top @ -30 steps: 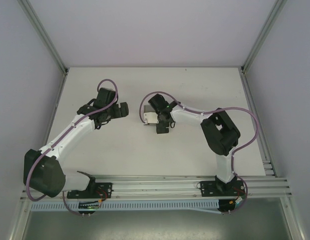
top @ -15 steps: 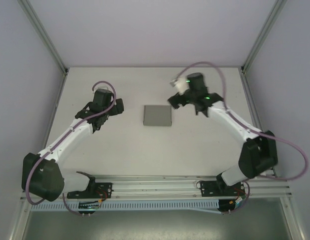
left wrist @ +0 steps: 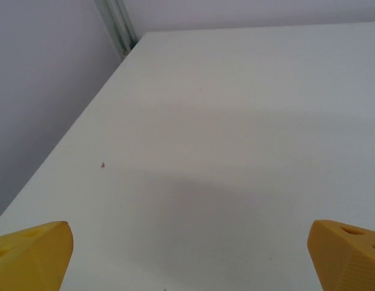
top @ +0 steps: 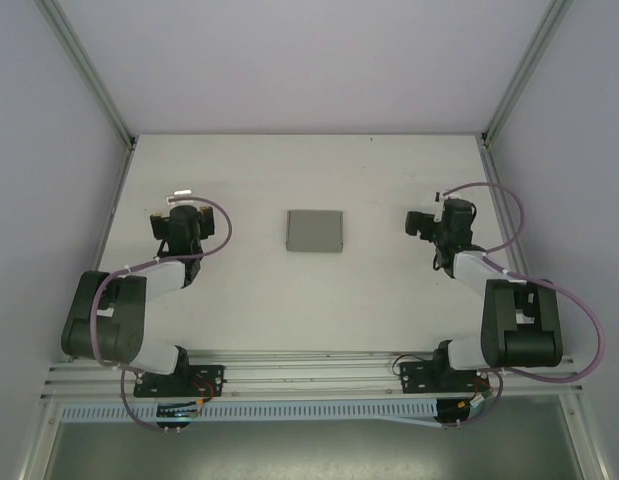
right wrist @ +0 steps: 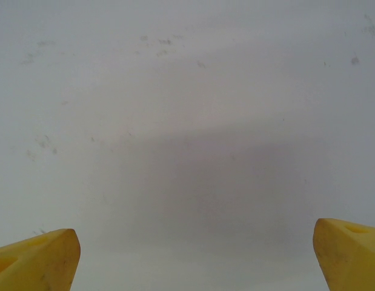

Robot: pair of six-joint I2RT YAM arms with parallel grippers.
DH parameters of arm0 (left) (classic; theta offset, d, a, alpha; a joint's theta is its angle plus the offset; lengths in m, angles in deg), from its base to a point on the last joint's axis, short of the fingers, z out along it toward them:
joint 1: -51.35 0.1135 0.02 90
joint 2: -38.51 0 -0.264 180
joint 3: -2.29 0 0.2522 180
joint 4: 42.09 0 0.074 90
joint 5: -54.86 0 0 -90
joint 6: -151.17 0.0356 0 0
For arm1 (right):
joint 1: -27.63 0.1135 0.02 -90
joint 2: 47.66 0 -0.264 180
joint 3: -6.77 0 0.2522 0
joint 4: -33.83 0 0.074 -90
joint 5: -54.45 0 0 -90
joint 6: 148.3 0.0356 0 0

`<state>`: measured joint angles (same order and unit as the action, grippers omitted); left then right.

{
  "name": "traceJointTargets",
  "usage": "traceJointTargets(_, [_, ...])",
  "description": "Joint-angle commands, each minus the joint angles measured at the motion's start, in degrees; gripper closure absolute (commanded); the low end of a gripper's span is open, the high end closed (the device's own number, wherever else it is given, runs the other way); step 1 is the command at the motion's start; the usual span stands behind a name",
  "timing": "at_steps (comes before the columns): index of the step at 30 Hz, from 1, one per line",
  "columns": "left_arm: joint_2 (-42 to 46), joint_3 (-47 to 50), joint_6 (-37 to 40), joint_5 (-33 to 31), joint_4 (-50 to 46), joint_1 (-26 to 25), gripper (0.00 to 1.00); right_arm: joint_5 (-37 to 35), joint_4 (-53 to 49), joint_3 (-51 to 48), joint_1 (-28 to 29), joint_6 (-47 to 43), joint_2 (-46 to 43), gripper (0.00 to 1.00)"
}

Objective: Assemble paper box

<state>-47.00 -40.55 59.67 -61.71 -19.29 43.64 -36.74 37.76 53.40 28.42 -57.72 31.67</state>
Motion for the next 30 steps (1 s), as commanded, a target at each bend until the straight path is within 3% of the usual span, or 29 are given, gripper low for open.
traceJointTargets(1, [-2.59, 2.47, 3.5, 3.1, 11.91, 1.37, 0.01, -3.69, 15.15, -5.86, -0.01, 0.15, -1.8, 0.01])
traceJointTargets(3, [-2.32, 2.67, 2.95, 7.63, 11.64, 2.91, 0.01, -4.51, 25.82, -10.9, -0.5, 0.97, 0.72, 0.01])
traceJointTargets(5, [-1.15, 4.18, 1.87, 10.98, 13.07, 4.44, 0.01, -2.34, 27.62, -11.68, -1.27, 0.72, 1.59, 0.01])
traceJointTargets(7, [0.61, 7.38, 1.08, 14.97, 16.58, 5.92, 0.01, -0.88, 40.2, -13.21, -2.94, 2.67, 11.18, 0.01])
traceJointTargets(8, [1.18, 8.34, 0.72, 15.93, 17.37, 6.37, 0.01, 0.82, 39.82, -12.68, -3.54, 2.74, 10.53, 0.01])
traceJointTargets(9, [1.27, 8.57, 0.66, 16.32, 17.73, 6.56, 0.01, 1.83, 30.64, -10.63, -4.24, 2.82, 7.95, 0.01])
traceJointTargets(11, [1.22, 8.5, 0.63, 16.5, 17.5, 6.64, 0.01, -0.03, 34.44, -11.2, -3.12, 2.08, 9.67, 0.01])
traceJointTargets(30, [1.58, 9.27, 1.15, 17.68, 18.86, 6.65, 0.01, -0.57, 33.14, -10.68, -2.82, 1.88, 9.5, 0.01])
